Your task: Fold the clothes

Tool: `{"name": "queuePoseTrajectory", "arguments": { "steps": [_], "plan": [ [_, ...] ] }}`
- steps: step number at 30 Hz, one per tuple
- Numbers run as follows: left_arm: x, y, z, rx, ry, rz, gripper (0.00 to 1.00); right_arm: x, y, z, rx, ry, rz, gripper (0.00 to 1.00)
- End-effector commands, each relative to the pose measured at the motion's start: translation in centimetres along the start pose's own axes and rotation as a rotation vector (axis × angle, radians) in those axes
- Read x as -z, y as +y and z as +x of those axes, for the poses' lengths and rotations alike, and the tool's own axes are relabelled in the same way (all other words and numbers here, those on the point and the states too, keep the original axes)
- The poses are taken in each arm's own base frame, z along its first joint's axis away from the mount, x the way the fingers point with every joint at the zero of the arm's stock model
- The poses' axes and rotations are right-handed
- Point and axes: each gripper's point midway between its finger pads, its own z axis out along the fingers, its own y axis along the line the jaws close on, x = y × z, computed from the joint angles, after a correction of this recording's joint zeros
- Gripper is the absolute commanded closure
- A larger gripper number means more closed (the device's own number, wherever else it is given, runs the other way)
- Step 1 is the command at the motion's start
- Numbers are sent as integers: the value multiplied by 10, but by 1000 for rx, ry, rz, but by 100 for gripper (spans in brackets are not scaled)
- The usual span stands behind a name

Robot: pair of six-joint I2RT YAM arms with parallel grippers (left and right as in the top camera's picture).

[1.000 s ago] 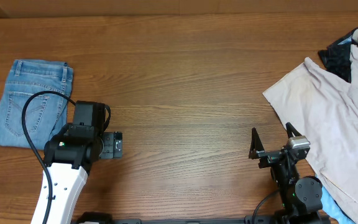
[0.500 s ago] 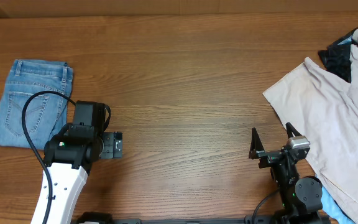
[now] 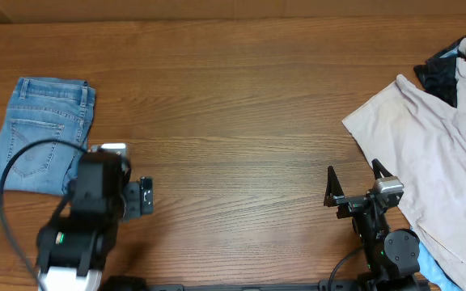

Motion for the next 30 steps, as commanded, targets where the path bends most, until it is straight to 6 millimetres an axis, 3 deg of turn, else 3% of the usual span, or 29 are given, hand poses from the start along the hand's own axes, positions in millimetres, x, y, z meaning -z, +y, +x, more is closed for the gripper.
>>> {"name": "queuePoseTrajectory", "arguments": {
  "steps": [1, 7, 17, 30],
  "plan": [
    [15, 0, -1, 30, -92, 29, 0, 0, -1, 2, 7, -5, 3, 0],
    [18, -6, 4, 58, -234, 84, 0, 0, -1, 2, 7, -5, 4, 0],
    [-21, -29, 23, 93, -422, 218, 0, 0, -1, 2, 7, -5, 3, 0],
    [-26, -38, -12, 133, -890, 283, 0, 0, -1, 2, 7, -5, 3, 0]
  ]
}}
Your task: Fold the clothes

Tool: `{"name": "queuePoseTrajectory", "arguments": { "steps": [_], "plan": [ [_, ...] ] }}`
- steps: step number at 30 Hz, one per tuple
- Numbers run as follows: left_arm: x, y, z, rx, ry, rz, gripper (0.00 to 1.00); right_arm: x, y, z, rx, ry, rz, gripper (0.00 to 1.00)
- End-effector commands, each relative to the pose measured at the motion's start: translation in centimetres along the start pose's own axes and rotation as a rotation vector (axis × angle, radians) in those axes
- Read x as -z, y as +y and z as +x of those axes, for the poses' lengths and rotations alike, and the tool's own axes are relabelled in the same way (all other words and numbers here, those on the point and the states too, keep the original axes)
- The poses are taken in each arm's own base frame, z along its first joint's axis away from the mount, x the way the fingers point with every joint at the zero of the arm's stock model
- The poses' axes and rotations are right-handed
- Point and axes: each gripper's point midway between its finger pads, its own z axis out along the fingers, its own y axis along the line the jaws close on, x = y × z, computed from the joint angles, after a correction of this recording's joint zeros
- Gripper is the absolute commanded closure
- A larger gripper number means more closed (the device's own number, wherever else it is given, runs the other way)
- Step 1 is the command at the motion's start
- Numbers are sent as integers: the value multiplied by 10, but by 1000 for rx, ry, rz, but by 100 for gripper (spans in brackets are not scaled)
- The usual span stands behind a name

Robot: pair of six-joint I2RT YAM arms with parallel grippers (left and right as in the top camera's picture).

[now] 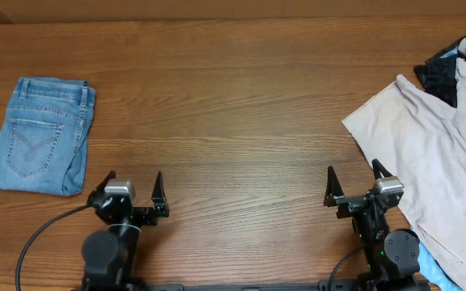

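Folded blue jeans (40,135) lie at the table's left side. A beige garment (435,153) is spread loosely at the right, running off the right edge, with a dark patterned garment (439,73) under its far corner. My left gripper (133,182) stands open near the front edge, right of the jeans and clear of them. My right gripper (353,176) stands open near the front edge, its right finger close beside the beige garment's near edge. Neither holds anything.
A light blue cloth (432,275) peeks out at the front right beside the right arm's base. A black cable (43,234) loops from the left arm. The wooden table (233,113) stretches between the jeans and the beige garment.
My left arm has drawn back from beside the jeans to the front edge, its gripper now pointing away with fingers apart. The jeans are fully uncovered. The right arm has not moved.
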Motion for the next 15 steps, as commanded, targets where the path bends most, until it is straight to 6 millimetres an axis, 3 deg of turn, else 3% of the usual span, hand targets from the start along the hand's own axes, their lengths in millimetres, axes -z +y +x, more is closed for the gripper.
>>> {"name": "queuePoseTrajectory", "arguments": {
  "steps": [1, 15],
  "plan": [
    [-6, -2, 6, 15, -99, 26, 0, 0, -1, 2, 7, -5, 4, 0],
    [-6, -1, 11, -4, -76, 24, 0, 0, -1, 2, 7, -5, 4, 0]
  ]
}}
